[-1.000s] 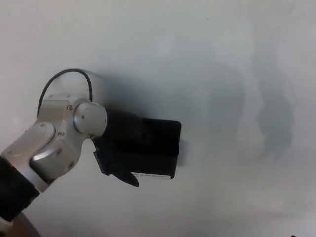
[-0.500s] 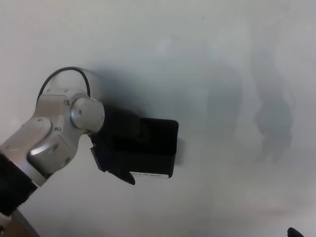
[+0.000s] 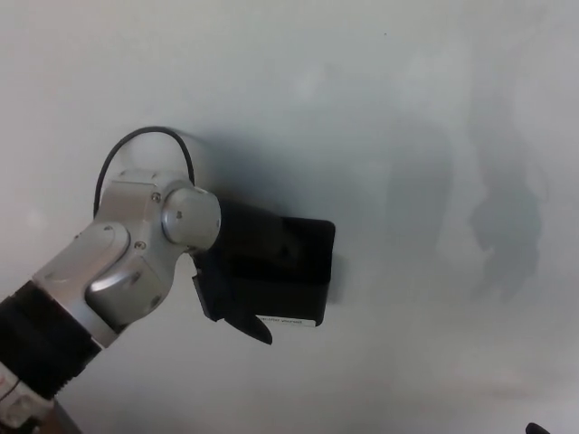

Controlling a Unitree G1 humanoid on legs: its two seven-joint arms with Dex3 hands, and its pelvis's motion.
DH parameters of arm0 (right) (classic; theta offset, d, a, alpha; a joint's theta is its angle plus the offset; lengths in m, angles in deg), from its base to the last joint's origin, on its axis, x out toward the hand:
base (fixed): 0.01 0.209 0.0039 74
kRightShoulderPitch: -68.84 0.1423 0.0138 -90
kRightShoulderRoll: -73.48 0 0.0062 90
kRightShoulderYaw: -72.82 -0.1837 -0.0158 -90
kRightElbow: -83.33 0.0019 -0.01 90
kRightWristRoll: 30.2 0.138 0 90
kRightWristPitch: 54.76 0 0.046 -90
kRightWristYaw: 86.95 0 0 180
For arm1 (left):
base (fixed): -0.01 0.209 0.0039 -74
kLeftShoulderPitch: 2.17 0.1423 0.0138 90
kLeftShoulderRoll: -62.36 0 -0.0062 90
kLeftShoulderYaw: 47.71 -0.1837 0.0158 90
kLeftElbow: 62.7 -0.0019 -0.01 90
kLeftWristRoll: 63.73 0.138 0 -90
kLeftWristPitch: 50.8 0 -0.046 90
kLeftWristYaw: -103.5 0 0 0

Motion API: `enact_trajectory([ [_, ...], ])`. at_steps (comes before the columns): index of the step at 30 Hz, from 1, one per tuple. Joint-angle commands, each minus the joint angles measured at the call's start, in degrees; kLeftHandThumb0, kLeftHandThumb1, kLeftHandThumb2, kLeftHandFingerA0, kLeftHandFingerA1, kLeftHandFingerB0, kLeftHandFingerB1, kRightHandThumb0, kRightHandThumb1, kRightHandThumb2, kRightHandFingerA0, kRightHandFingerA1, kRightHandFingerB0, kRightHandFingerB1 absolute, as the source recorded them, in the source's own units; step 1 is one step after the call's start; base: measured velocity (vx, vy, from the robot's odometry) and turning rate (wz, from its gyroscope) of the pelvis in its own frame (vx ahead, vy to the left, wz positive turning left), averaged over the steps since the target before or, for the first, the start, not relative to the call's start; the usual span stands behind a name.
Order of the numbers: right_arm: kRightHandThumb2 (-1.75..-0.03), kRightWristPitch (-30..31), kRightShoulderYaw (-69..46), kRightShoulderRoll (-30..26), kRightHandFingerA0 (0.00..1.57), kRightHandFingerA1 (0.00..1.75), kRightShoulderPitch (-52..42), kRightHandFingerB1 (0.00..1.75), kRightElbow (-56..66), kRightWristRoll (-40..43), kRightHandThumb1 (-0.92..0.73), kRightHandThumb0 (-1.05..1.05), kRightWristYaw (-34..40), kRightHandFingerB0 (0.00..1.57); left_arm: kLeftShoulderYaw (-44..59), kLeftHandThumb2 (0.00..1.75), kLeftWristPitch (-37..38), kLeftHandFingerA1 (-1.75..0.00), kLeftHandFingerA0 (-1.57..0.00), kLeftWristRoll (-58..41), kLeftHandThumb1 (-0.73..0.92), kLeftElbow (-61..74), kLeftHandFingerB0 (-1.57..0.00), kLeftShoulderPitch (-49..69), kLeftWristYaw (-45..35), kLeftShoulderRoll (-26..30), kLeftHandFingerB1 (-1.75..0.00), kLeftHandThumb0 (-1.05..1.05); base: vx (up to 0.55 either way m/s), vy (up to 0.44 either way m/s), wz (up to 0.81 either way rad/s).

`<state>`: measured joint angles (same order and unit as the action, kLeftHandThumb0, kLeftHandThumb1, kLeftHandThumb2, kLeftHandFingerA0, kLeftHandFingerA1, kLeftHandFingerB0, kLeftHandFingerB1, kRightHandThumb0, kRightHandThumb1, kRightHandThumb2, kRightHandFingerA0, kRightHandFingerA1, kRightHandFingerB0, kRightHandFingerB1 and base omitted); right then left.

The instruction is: A magnetic marker holder is on the left hand side of the white board, the robot put the index and middle finger into the opening of the container and pull off the magnetic holder and hand it to a human on the left hand side.

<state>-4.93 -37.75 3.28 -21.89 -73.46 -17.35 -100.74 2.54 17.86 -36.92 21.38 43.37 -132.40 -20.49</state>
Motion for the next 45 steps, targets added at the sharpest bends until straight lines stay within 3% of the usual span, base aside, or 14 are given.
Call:
enact_trajectory([
  [1,-0.69,0.73,0.50,-0.54,0.41,0.46,-0.58,0.38,1.04,-0.34,-0.67,-0.66,1.27,0.37,-1.68,0.86,-0.39,-0.70,-0.66,4.09,0.31,-1.96,0.00,1.06,3.66,-2.47,-0.42,-0.45,0.00,0.000,0.00],
  [7,-0.63,0.45,0.57,0.09,0.44,0.45,-1.31,0.36,1.43,-0.01,-0.76,-0.58,1.18,0.39,-3.15,0.84,1.04,-0.73,-0.75,7.12,0.31,-2.16,-0.04,3.36,7.68,-3.45,-0.44,-0.40,0.00,0.000,0.00],
  [8,-0.63,0.26,0.68,0.22,0.43,0.45,-1.60,0.36,1.67,-0.13,-0.77,-0.58,1.27,0.40,-3.39,0.54,2.29,-0.64,-0.82,7.76,0.47,-2.75,-0.23,4.12,9.41,-3.55,-0.29,-0.43,0.00,0.000,0.00],
  [10,-0.63,0.55,0.52,0.36,0.43,0.46,-1.47,0.36,1.88,0.33,-0.76,-0.58,0.91,0.40,-3.77,0.55,4.08,-0.66,-0.78,8.58,0.48,-3.74,-0.26,4.40,11.21,-3.51,-0.30,-0.35,0.00,0.000,0.00],
  [11,-0.63,0.77,0.59,0.27,0.44,0.45,-1.20,0.36,1.86,0.26,-0.76,-0.60,1.07,0.42,-4.16,0.86,5.01,-0.88,-0.76,9.48,0.36,-4.16,-0.18,4.36,12.18,-3.24,-0.50,-0.16,0.00,0.000,0.00],
  [13,-0.63,0.98,0.77,0.10,0.44,0.46,-0.70,0.36,1.79,-0.06,-0.74,-0.63,1.58,0.42,-5.32,0.59,5.52,-1.02,-0.61,11.54,0.64,-4.74,-0.39,3.77,12.65,-2.76,-0.33,-0.08,0.00,0.000,0.00],
  [14,-0.63,1.10,0.71,0.12,0.44,0.46,-0.41,0.36,1.79,0.08,-0.74,-0.63,1.62,0.42,-6.30,0.59,5.39,-1.02,-0.61,12.85,0.64,-5.20,-0.39,3.10,12.26,-2.55,-0.33,-0.08,0.00,0.000,0.00],
  [15,-0.63,1.19,0.56,0.21,0.44,0.47,-0.24,0.37,1.82,0.42,-0.75,-0.61,1.37,0.44,-7.08,0.63,5.23,-0.53,-0.66,13.93,0.59,-5.34,-0.54,2.72,12.09,-2.29,-0.43,0.08,0.00,0.000,0.00],
  [19,-0.63,1.37,0.32,0.51,0.45,0.47,0.52,0.38,1.96,0.88,-0.76,-0.61,1.41,0.45,-10.25,0.56,5.30,-0.76,-0.81,18.55,0.55,-6.11,-0.71,1.03,11.49,-0.97,-0.51,-0.05,0.00,0.000,0.00],
  [24,-0.63,1.50,0.02,0.57,0.45,0.49,1.29,0.39,2.10,1.32,-0.74,-0.63,0.97,0.48,-12.87,0.58,5.86,-0.70,-0.65,22.01,0.63,-7.66,-0.44,-0.64,10.41,1.26,-0.39,-0.08,0.00,0.000,0.00],
  [27,-0.62,1.56,-0.10,0.26,0.47,0.48,1.90,0.40,1.78,1.21,-0.74,-0.65,1.03,0.53,-12.33,0.61,5.93,-0.65,-0.97,18.62,0.56,-12.86,-0.85,-2.76,6.96,0.61,-0.59,0.04,0.00,0.000,0.00],
  [31,-0.62,1.61,-0.31,0.36,0.47,0.48,2.34,0.41,1.66,1.39,-0.73,-0.66,0.81,0.54,-9.78,0.70,8.80,-0.80,-0.97,13.72,0.50,-15.78,-0.89,-2.87,5.30,1.26,-0.66,0.08,0.00,0.000,0.00],
  [36,-0.62,2.07,-0.29,0.48,0.49,0.50,3.05,0.42,1.80,1.40,-0.74,-0.67,1.05,0.53,-4.58,1.25,9.00,-1.05,-1.00,5.60,0.51,-18.39,-0.94,-1.77,-1.60,0.74,-0.94,0.10,-0.01,-0.002,0.02],
  [45,-0.63,2.18,-0.15,0.31,0.50,0.53,4.44,0.43,2.18,1.54,-0.75,-0.68,0.81,0.53,3.84,1.03,-0.08,-1.32,-0.92,-10.67,0.34,-21.60,-0.88,-1.95,-23.16,-1.43,-0.92,-0.09,0.00,-0.003,0.07],
])
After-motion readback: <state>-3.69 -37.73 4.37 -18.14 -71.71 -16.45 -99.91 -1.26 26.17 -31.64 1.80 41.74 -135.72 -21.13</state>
